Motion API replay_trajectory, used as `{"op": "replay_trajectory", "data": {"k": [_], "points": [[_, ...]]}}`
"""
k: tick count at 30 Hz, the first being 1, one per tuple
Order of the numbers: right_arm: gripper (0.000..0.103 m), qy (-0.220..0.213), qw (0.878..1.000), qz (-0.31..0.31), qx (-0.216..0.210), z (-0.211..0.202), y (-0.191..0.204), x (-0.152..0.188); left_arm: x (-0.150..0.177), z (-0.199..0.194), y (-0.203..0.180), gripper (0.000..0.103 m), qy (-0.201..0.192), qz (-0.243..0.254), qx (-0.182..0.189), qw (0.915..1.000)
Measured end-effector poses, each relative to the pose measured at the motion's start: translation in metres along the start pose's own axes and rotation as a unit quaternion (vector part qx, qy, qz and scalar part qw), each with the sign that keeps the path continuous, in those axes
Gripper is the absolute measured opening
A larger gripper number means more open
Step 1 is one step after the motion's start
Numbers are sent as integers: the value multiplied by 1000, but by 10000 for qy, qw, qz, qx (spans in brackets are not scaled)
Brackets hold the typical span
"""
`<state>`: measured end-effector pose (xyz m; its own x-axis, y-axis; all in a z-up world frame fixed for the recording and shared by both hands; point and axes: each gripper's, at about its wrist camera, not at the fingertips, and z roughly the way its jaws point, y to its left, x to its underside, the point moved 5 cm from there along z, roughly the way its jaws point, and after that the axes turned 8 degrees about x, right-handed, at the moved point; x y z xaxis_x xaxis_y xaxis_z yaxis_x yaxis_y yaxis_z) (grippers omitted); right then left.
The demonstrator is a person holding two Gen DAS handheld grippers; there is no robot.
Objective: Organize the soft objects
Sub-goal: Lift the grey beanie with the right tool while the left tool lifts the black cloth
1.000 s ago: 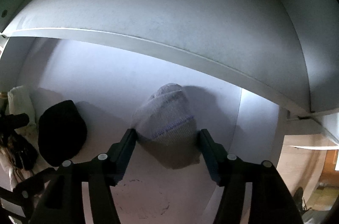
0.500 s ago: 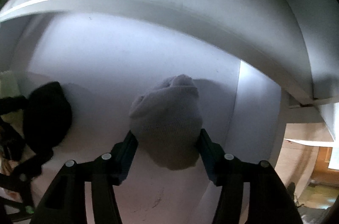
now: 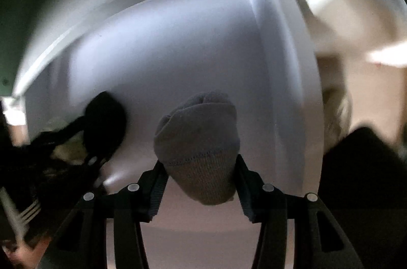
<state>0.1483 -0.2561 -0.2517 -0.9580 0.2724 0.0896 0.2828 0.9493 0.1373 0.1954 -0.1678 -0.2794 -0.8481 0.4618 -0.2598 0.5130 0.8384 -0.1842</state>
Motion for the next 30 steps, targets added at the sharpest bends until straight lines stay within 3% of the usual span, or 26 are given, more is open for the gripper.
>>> {"op": "replay_trajectory", "data": {"k": [3,8,12,15,18,20,21,25,30], "points": [[50,-48,9997,168,-158,-15,-5,22,2,-9,1,46,-22,-111,114,9999],[50,-40,9995,170,-244,-17,1,44,11,-19,1,46,-51,-127,124,9998],[50,-9,9998,157,-122,-12,11,37,9,-17,0,55,-17,66,-11,10000],[50,61,9993,248,-267,-9,10,38,7,-10,-9,75,-10,212,-58,9998],[50,105,9989,267,-374,-4,3,36,3,-2,-12,76,46,244,-142,9996],[50,140,9988,272,-385,-1,3,35,4,1,-7,72,162,168,-131,9996],[50,156,9987,288,-390,6,-1,35,5,4,-6,60,238,117,-129,9996],[50,238,9981,375,-424,9,-3,34,4,4,-10,50,202,110,-14,9997],[50,258,9978,382,-468,14,1,31,7,-11,-14,47,98,123,216,9996]]}}
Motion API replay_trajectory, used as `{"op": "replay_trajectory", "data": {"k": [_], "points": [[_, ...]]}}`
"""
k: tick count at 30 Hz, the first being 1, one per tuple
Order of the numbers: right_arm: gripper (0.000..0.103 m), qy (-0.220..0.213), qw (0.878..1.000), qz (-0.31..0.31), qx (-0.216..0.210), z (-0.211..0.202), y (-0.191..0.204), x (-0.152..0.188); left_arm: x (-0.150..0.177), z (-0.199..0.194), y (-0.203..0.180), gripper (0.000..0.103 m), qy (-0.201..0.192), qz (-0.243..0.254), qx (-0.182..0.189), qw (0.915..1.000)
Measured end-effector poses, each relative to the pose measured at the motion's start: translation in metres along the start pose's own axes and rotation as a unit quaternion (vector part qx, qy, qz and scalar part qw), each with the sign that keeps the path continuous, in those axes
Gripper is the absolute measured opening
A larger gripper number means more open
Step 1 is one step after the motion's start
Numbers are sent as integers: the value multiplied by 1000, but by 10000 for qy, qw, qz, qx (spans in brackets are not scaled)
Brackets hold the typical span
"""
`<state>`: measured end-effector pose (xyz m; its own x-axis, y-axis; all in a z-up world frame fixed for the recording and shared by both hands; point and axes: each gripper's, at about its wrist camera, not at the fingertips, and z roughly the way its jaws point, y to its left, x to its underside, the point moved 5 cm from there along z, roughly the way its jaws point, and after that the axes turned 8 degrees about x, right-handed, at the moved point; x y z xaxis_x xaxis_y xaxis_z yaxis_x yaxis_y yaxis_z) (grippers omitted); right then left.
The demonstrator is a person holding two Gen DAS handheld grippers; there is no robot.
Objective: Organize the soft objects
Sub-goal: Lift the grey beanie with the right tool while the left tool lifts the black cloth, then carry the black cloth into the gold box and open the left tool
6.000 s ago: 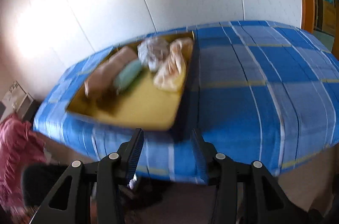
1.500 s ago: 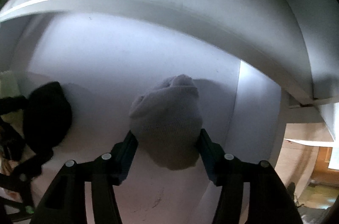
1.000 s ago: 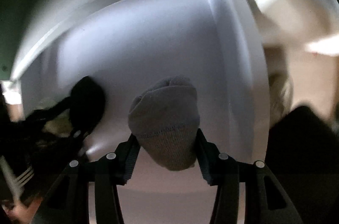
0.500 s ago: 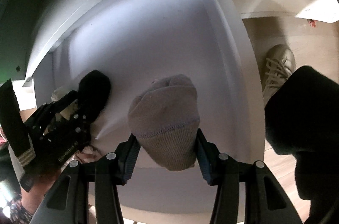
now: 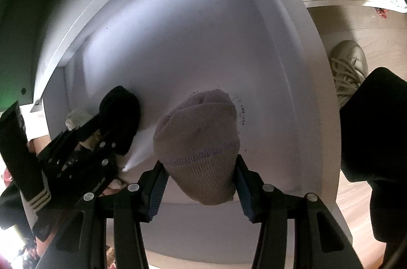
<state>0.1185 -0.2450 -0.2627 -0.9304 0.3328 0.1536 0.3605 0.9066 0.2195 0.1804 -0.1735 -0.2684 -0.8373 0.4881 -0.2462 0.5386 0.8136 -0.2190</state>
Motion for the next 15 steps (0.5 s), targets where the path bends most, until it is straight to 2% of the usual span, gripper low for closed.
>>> {"op": "replay_trajectory", "data": {"k": [9,15], "points": [[50,-41,10000,29,20,-1,-7,-1,13,-59,-8,47,-459,70,171,9988],[50,-71,10000,9,-3,-1,-4,4,20,-112,-37,47,-901,492,402,9939]]}}
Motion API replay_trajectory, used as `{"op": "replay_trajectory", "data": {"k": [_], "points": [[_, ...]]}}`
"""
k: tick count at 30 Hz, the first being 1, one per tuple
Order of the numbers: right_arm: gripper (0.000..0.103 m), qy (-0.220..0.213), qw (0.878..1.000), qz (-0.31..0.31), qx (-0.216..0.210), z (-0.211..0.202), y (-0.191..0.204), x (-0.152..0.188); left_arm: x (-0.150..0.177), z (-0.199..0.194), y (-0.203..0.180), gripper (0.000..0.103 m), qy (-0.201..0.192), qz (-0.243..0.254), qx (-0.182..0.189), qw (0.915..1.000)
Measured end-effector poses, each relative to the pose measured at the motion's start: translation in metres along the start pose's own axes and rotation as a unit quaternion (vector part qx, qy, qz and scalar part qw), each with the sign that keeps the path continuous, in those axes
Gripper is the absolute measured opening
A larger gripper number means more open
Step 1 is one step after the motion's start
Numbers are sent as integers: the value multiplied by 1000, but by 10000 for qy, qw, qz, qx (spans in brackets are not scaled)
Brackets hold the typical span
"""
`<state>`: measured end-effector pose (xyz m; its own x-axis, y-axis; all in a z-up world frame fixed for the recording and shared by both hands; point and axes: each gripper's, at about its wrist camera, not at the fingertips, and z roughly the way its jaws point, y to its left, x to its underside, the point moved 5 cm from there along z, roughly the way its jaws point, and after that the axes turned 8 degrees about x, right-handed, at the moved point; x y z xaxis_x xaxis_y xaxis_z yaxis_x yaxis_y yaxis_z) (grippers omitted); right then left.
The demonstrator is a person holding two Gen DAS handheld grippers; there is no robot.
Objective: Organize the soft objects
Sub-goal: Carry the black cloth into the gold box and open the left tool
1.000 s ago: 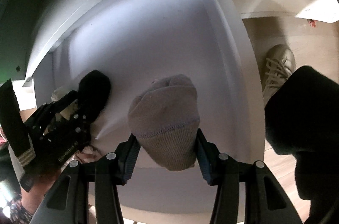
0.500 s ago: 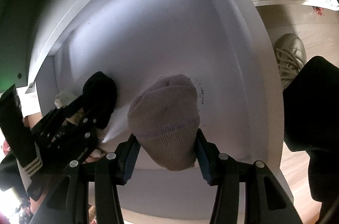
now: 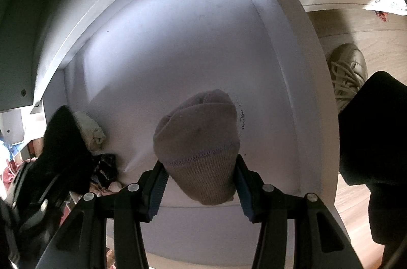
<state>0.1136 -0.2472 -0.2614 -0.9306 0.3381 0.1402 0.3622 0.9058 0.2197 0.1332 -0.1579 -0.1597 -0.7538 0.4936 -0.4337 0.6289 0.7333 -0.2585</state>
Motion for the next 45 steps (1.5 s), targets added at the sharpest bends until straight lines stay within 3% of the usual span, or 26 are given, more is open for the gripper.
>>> {"op": "replay_trajectory", "data": {"k": [8,14,21,25,28,32,37,41,45], "points": [[50,-40,10000,41,28,0,-4,3,-21,-71,-44,47,-716,437,477,9953],[50,-51,10000,-5,-7,-4,-2,3,-51,-150,-62,47,-1512,473,815,9840],[50,-64,10000,28,-64,-8,-5,3,-109,-213,-45,47,-2172,158,587,9742],[50,-69,9999,60,-138,-10,-5,3,-150,-220,-18,47,-2107,-198,285,9769],[50,-74,9997,57,-210,-12,-3,3,-177,-204,8,47,-1819,-593,-57,9815],[50,-80,9994,37,-339,-16,2,3,-193,-169,47,47,-1302,-1120,-466,9840],[50,-72,9988,18,-482,-19,8,3,-200,-134,74,47,-797,-1509,-558,9837],[50,-66,9984,19,-552,-20,10,3,-214,-116,92,47,-661,-1672,-706,9812],[50,-65,9983,34,-582,-20,11,3,-232,-115,102,50,-808,-1808,-774,9771]]}}
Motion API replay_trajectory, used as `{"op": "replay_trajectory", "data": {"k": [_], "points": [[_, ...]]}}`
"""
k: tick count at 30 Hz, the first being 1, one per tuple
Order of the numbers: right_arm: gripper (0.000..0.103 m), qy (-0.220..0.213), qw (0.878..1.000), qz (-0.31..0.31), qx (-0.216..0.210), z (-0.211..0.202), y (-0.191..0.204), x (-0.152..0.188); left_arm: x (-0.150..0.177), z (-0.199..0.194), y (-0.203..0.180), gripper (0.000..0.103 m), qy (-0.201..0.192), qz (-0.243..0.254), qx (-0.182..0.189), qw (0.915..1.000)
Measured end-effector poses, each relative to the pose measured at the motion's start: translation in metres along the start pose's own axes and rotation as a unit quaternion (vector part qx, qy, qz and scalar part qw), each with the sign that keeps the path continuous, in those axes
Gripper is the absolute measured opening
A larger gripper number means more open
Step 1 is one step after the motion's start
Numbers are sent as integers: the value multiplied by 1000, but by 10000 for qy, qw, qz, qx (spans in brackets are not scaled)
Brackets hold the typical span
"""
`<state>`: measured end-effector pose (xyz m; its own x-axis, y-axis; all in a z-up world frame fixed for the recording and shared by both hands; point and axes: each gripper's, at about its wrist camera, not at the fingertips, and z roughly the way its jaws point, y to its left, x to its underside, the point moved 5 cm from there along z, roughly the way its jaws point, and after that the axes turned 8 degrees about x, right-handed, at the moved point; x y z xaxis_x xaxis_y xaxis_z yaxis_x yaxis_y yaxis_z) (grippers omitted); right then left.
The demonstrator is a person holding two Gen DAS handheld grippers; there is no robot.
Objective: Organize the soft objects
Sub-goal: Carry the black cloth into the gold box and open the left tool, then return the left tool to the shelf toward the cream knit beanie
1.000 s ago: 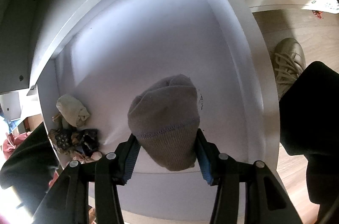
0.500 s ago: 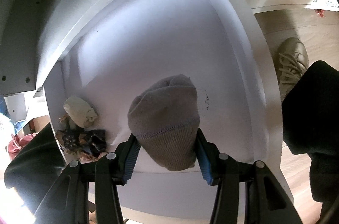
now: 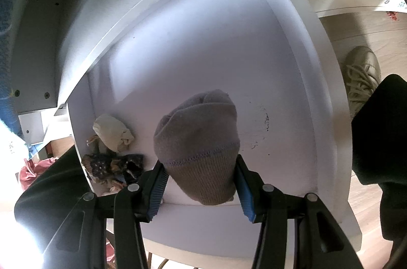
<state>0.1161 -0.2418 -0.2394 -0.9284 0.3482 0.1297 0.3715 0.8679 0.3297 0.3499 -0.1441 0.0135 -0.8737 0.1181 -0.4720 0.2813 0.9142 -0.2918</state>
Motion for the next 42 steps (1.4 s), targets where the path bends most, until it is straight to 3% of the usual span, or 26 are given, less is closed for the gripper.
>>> {"op": "replay_trajectory", "data": {"k": [2,4,7,21,30,35,38,42], "points": [[50,-4,10000,4,-1,0,0,0,-10,-1,0,56,-155,58,-88,9998],[50,-5,10000,-3,3,-1,-1,0,-17,-4,1,71,-315,111,-178,9993],[50,-9,10000,-5,-13,-1,-1,0,-17,-13,0,83,-498,208,-137,9985],[50,10,9998,-5,180,4,-3,0,31,-76,-14,91,-1163,812,332,9893],[50,3,9997,-46,245,7,-1,1,98,-113,-32,92,-1644,1488,655,9729],[50,8,9995,-46,312,9,-3,2,136,-132,-27,96,-1949,1425,750,9675],[50,5,9994,-57,353,10,-4,2,161,-133,-15,99,-1993,1238,680,9697],[50,2,9992,-103,399,10,-4,2,195,-112,1,101,-1650,935,564,9802]]}}
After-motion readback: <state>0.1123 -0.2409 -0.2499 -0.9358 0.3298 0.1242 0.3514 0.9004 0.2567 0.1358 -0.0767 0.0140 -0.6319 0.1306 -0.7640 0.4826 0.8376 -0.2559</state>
